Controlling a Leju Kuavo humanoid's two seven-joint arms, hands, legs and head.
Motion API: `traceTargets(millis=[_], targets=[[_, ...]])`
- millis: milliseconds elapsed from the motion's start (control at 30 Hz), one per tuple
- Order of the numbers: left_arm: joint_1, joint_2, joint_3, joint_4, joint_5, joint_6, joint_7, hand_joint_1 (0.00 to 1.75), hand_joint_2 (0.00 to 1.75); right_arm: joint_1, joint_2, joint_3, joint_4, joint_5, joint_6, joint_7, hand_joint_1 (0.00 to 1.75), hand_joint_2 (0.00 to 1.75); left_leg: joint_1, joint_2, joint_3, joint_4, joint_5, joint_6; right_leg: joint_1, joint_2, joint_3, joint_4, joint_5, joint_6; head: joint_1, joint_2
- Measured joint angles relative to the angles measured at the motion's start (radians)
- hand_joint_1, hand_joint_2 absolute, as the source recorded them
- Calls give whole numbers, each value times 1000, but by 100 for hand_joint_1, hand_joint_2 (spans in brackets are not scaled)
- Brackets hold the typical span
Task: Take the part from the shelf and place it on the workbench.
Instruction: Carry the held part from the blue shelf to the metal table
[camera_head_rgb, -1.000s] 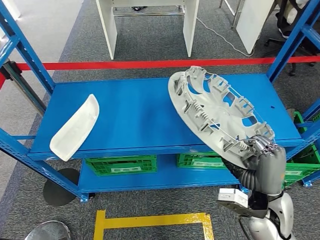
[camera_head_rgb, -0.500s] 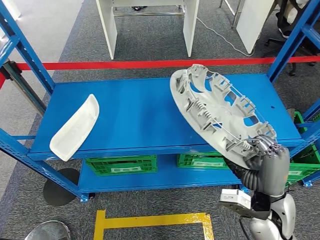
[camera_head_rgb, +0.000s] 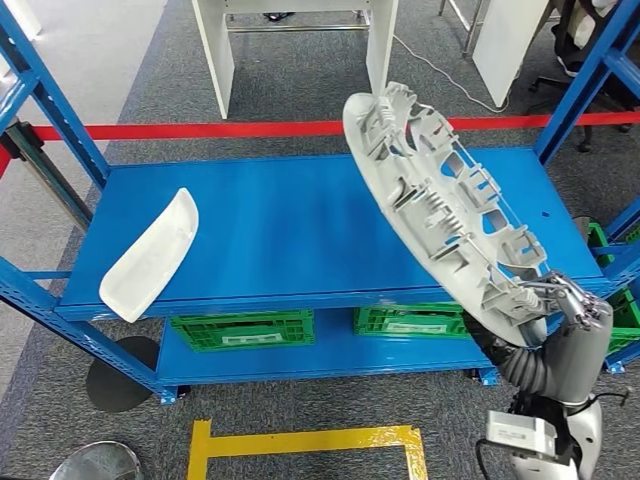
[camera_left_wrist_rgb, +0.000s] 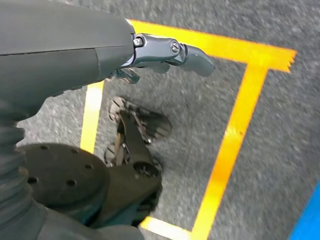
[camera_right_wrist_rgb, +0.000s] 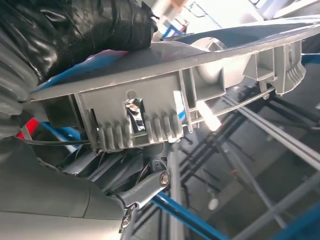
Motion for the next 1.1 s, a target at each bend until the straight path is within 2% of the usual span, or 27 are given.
traceTargets(millis=[167, 700, 767, 833, 900, 1000, 1033, 1067, 1100], targets=[[-1, 4, 0, 0, 7, -24, -6, 0, 0, 2, -7, 16, -17, 0, 0, -3, 175, 175, 0, 0, 0, 0, 0, 0, 0, 0, 0, 0, 0, 0, 0, 0], [-1, 6, -10, 0, 12, -15, -24, 0, 0, 17, -37, 44, -23, 11, 0, 27, 175, 175, 0, 0, 0, 1, -1, 0, -1, 0, 0, -1, 0, 0, 0, 0], [-2, 7, -16, 0, 12, -7, -23, 0, 0, 18, -39, 48, -24, 15, 0, 29, 175, 175, -4, 0, -1, 5, 1, 7, -5, 0, 1, -6, 6, 7, -1, 0], [-4, 7, -21, 0, 12, 0, -20, 0, 0, 19, -42, 49, -27, 17, 0, 31, 175, 175, -3, 3, 6, -12, 16, 21, -7, -2, 0, -12, 9, 16, -1, 0], [-6, 5, -23, 0, 9, 6, -19, 0, 0, 19, -46, 51, -30, 18, 0, 32, 175, 175, 2, 9, 15, -40, 35, 32, -4, -11, -21, 27, -26, 19, 1, 0], [-7, 1, -26, 0, -1, 22, -18, 0, 0, 19, -49, 56, -31, 19, 0, 33, 175, 175, 6, 16, 10, -43, 40, 35, -6, -19, -99, 209, -117, 26, 4, 0], [-7, -1, -27, 0, -5, 28, -17, 0, 0, 20, -51, 57, -31, 19, 0, 35, 175, 175, 7, 17, 6, -38, 39, 34, -8, -20, -116, 249, -125, 30, 3, 0], [-7, -3, -29, 0, -9, 34, -16, 0, 0, 22, -52, 58, -31, 19, 0, 37, 175, 175, 10, 18, 2, -32, 37, 30, -11, -20, -115, 253, -113, 34, 3, 0], [-7, -6, -33, 0, -14, 41, -14, 0, 0, 24, -53, 58, -31, 18, 0, 39, 175, 175, 14, 17, -2, -24, 34, 25, -14, -21, -94, 216, -83, 39, 3, 0]])
